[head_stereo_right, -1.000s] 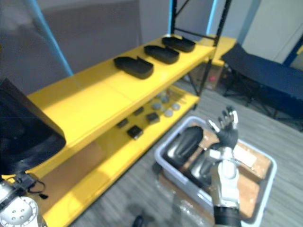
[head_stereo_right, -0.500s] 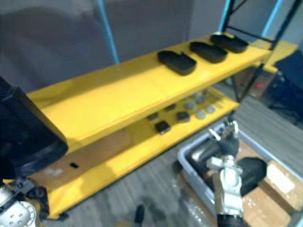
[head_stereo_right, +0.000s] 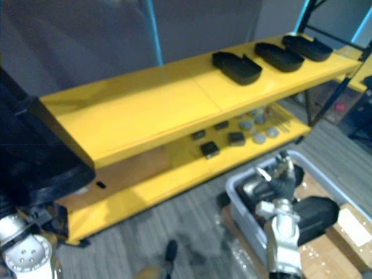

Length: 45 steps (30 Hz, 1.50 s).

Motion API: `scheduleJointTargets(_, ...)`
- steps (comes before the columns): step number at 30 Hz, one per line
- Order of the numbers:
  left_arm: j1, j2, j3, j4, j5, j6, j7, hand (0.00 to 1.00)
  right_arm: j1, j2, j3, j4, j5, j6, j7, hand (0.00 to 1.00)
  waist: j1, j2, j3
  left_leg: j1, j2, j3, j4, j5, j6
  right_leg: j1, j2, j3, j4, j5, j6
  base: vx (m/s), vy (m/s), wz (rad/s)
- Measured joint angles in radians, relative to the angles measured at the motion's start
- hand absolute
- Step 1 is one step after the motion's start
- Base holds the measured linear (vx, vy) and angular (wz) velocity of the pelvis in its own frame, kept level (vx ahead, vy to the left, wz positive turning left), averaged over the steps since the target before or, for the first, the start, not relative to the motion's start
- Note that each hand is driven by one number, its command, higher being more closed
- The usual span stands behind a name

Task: Walk over and take plastic housings, then place them on the shelf

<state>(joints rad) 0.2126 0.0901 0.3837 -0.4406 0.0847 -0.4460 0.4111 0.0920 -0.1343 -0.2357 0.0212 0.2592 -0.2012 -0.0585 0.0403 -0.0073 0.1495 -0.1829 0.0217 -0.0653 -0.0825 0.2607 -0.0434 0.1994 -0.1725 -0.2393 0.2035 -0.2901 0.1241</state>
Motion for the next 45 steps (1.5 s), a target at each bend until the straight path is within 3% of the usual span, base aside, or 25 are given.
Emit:
scheduleJointTargets(3, 0.057, -0.022, -0.017, -0.025, 0.001, 0.0, -0.006, 1.0, 0.051, 0.003, -0.018, -0.06, -0.005, -0.021, 0.028, 0.0, 0.0, 0.023, -0.008, 0.015, 0.04, 0.034, 0.0, -0.005, -0.005, -0.001, 0.028, 0.017, 0.011, -0.013, -0.009, -0.05, -0.103, -0.17)
scheduleJointTargets(10, 0.094, -0.064, -0.048, -0.078, 0.003, 0.0, 0.001, 1.0, 0.09, 0.035, -0.016, -0.139, -0.02, -0.04, 0.066, 0.0, 0.0, 0.031, -0.013, 0.027, 0.063, 0.103, 0.001, -0.005, -0.005, -0.022, 0.027, 0.028, 0.06, -0.047, -0.019, -0.01, -0.024, -0.02)
scheduleJointTargets(16, 0.1, -0.064, -0.048, -0.09, 0.005, -0.002, -0.002, 1.0, 0.089, 0.051, -0.012, -0.138, -0.021, -0.062, 0.082, 0.0, 0.001, 0.037, -0.03, 0.026, 0.039, 0.116, 0.0, -0.005, -0.005, -0.022, 0.0, 0.024, 0.059, -0.05, -0.016, 0.04, 0.015, 0.02)
scheduleJointTargets(21, 0.047, -0.058, -0.035, -0.085, 0.009, -0.007, -0.015, 1.0, 0.068, 0.05, -0.021, -0.115, -0.02, -0.062, 0.06, 0.0, -0.001, 0.006, -0.048, 0.029, -0.016, 0.115, 0.0, -0.018, -0.006, -0.012, -0.051, 0.012, 0.079, -0.041, -0.012, 0.08, 0.066, 0.13)
scheduleJointTargets(23, -0.007, -0.056, -0.035, -0.05, 0.01, -0.029, -0.026, 1.0, 0.05, 0.054, -0.026, -0.082, -0.019, -0.061, 0.045, 0.0, -0.008, 0.01, -0.047, 0.041, -0.016, 0.1, 0.0, -0.03, -0.002, -0.096, -0.063, 0.03, 0.268, -0.003, -0.074, 0.05, 0.112, 0.18)
scheduleJointTargets(24, -0.016, -0.055, -0.032, -0.043, 0.01, -0.033, -0.026, 1.0, 0.047, 0.058, -0.026, -0.078, -0.019, -0.06, 0.04, 0.0, -0.008, 0.009, -0.046, 0.048, -0.016, 0.102, 0.0, -0.035, -0.003, -0.125, -0.07, 0.038, 0.329, 0.013, -0.089, 0.02, 0.156, 0.04)
scheduleJointTargets(25, -0.029, -0.051, -0.03, -0.031, 0.009, -0.035, -0.023, 1.0, 0.041, 0.069, -0.029, -0.074, -0.019, -0.06, 0.035, 0.0, -0.013, -0.008, -0.037, 0.07, -0.021, 0.109, 0.0, -0.06, -0.008, -0.194, -0.095, 0.056, 0.476, 0.102, -0.106, -0.01, 0.173, -0.03)
scheduleJointTargets(26, -0.029, -0.044, -0.03, -0.028, 0.009, -0.035, -0.022, 1.0, 0.04, 0.074, -0.033, -0.07, -0.02, -0.061, 0.035, 0.0, -0.019, -0.023, -0.035, 0.076, -0.026, 0.116, 0.012, -0.075, -0.003, -0.203, -0.114, 0.056, 0.498, 0.131, -0.113, -0.01, 0.174, -0.07)
scheduleJointTargets(28, -0.026, -0.006, -0.021, -0.023, 0.007, -0.032, -0.021, 1.0, 0.03, 0.089, -0.042, -0.054, -0.022, -0.063, 0.036, 0.0, -0.019, -0.027, -0.025, 0.081, -0.029, 0.13, 0.074, -0.116, 0.028, -0.22, -0.137, 0.054, 0.551, 0.191, -0.108, -0.01, 0.104, -0.27)
scheduleJointTargets(30, -0.046, 0.015, -0.007, -0.007, 0.003, -0.03, -0.02, 1.0, 0.024, 0.092, -0.042, -0.043, -0.031, -0.063, 0.039, 0.0, -0.031, -0.01, -0.034, 0.08, 0.002, 0.133, 0.059, -0.122, 0.037, -0.238, -0.108, 0.053, 0.483, 0.072, -0.092, -0.06, 0.093, -0.28)
scheduleJointTargets(32, -0.083, 0.024, 0.006, 0.016, 0.001, -0.017, -0.013, 1.0, 0.022, 0.092, -0.049, -0.05, -0.037, -0.064, 0.049, 0.0, -0.038, 0.001, -0.026, 0.078, 0.03, 0.132, 0.048, -0.122, 0.036, -0.25, -0.059, 0.051, 0.318, 0.022, -0.078, -0.22, 0.045, -0.18)
scheduleJointTargets(36, -0.088, 0.021, -0.005, 0.023, -0.009, 0.005, -0.011, 1.0, 0.025, 0.092, -0.05, -0.112, -0.036, -0.063, 0.064, 0.0, -0.051, -0.001, -0.028, 0.079, 0.035, 0.13, 0.026, -0.123, 0.033, -0.245, -0.014, 0.079, 0.018, 0.042, -0.062, -0.22, -0.069, 0.09)
scheduleJointTargets(37, -0.087, 0.018, -0.012, 0.021, -0.009, 0.004, -0.012, 1.0, 0.031, 0.093, -0.048, -0.137, -0.036, -0.064, 0.064, 0.0, -0.057, -0.028, -0.037, 0.085, 0.011, 0.135, 0.018, -0.133, 0.019, -0.239, -0.02, 0.099, -0.03, 0.06, -0.043, 0.1, -0.361, 0.59)
scheduleJointTargets(38, -0.029, -0.033, -0.058, -0.035, -0.005, -0.008, -0.012, 1.0, 0.098, 0.105, -0.034, -0.182, -0.019, -0.058, 0.08, 0.0, -0.047, -0.035, -0.045, 0.115, 0.023, 0.21, 0.167, -0.262, -0.002, -0.182, -0.021, 0.099, -0.029, 0.157, -0.015, 0.22, -0.363, 0.56)
scheduleJointTargets(39, -0.023, -0.046, -0.068, -0.062, -0.005, -0.009, -0.004, 1.0, 0.097, 0.105, -0.036, -0.191, -0.017, -0.059, 0.088, 0.0, -0.038, -0.036, -0.059, 0.113, 0.035, 0.21, 0.158, -0.25, -0.016, -0.175, -0.012, 0.09, -0.043, 0.182, 0.004, 0.29, -0.358, 0.41)
scheduleJointTargets(45, -0.017, -0.067, -0.096, -0.106, 0.002, -0.007, -0.001, 1.0, 0.076, 0.101, -0.04, -0.21, -0.014, -0.064, 0.108, 0.0, -0.029, -0.043, -0.074, 0.151, 0.07, 0.209, 0.036, -0.216, -0.036, -0.16, 0.035, 0.074, -0.089, 0.217, -0.016, 0.09, -0.071, 0.01)
